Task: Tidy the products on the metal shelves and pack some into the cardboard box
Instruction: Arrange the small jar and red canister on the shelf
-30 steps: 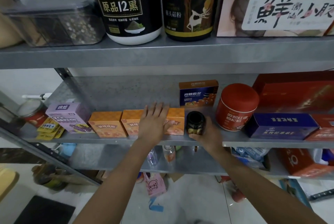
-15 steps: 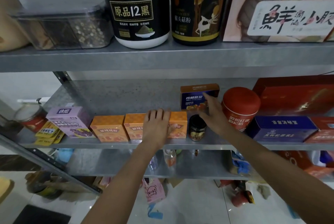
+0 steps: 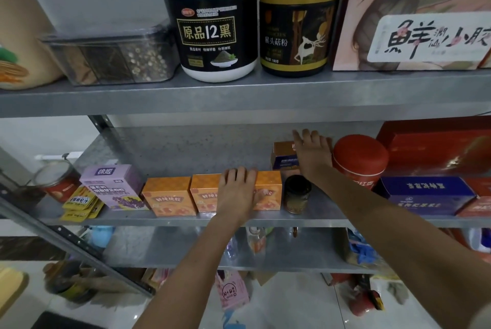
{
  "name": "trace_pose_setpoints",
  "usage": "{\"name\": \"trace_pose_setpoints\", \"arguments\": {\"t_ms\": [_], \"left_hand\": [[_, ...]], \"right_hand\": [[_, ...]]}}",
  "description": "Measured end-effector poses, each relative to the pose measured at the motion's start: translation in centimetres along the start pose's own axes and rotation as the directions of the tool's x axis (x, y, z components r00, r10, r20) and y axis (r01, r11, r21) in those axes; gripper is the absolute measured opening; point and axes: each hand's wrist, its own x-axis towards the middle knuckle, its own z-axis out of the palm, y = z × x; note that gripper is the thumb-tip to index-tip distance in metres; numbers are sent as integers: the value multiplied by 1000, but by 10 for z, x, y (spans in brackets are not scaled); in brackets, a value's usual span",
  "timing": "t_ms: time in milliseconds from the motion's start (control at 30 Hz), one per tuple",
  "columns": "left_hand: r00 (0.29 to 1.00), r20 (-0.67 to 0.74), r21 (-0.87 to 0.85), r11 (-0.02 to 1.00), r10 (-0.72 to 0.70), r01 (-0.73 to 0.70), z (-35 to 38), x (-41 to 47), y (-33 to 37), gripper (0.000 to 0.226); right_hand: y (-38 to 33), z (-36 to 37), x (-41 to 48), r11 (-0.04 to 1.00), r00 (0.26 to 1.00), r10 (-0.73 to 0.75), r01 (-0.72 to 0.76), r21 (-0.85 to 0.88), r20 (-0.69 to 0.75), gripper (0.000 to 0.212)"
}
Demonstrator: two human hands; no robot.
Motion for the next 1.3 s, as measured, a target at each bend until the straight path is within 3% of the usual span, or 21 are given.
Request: {"name": "trace_pose_setpoints", "arguments": {"t_ms": [100,233,367,533,700,900,1100,1300], "left_hand": [[1000,-1,5,1000,1,-1,-2,0,1,58],[1000,4,-19,1000,3,-3,-1,-1,1,59],[1000,14,10,1000,4,-4,1,-1,0,72],[1000,-4,-46,999,18,-18,0,-2,-3,89],[999,46,-180,983,-24,32,-4,-1,-2,71],[997,69,-258,965,-30,47,-8,0,-3,75],[982,-180,-564,824,-51,-61,-29,-4,17,94],[927,-371,-692,684,-63,-231,-56,-16,42,71]], "right_hand": [[-1,-2,-3,999,1000,18,-18,-29,-1,67],[-5,1,-11,999,998,32,-32,-5,62,70],[-11,-2,-22,999,999,23,-22,-25,24,65],[-15,-10,-34,1000,995,12,-11,8,-96,68],[-11,-18,-42,998,966,20,-5,62,-257,80],[5,-30,-69,992,879,29,34,123,-476,82],[9,-38,-98,979,767,45,93,180,-640,75],[14,-48,-127,943,691,48,207,261,-721,57]]}}
